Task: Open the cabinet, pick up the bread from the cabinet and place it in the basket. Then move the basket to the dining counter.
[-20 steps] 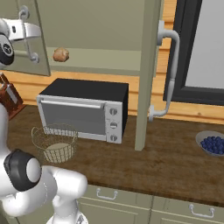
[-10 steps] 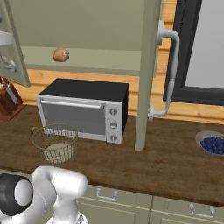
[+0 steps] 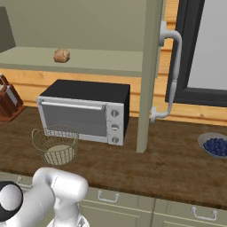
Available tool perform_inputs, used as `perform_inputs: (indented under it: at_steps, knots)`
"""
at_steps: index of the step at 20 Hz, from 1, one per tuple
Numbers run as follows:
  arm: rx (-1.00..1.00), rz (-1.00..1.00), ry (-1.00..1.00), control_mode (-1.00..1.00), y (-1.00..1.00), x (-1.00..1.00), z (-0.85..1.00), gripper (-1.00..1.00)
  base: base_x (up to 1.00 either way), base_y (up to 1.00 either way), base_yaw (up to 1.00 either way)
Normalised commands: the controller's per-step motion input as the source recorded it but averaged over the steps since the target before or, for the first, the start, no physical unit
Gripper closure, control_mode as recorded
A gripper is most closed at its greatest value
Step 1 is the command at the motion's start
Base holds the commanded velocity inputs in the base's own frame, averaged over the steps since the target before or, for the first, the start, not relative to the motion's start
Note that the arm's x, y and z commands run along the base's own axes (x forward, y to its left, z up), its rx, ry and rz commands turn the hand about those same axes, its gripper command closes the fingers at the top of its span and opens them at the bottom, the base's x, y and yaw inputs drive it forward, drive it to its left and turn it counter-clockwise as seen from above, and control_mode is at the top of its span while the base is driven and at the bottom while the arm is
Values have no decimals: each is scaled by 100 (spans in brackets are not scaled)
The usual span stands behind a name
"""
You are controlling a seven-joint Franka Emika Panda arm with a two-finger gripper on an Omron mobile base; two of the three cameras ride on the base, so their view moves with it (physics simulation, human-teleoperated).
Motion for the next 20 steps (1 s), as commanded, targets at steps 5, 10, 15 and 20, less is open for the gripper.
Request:
perform_inputs:
  at_steps: [5,10,15,20]
  knots:
    - [16,-1,18,-100,8,-21,-13,-100,0,0,0]
    - [30,1,20,-100,-26,-16,-42,-100,0,0,0]
    - [36,12,11,-100,-79,-36,-48,-100,0,0,0]
    - [29,14,1,-100,-98,-59,-47,-100,0,0,0]
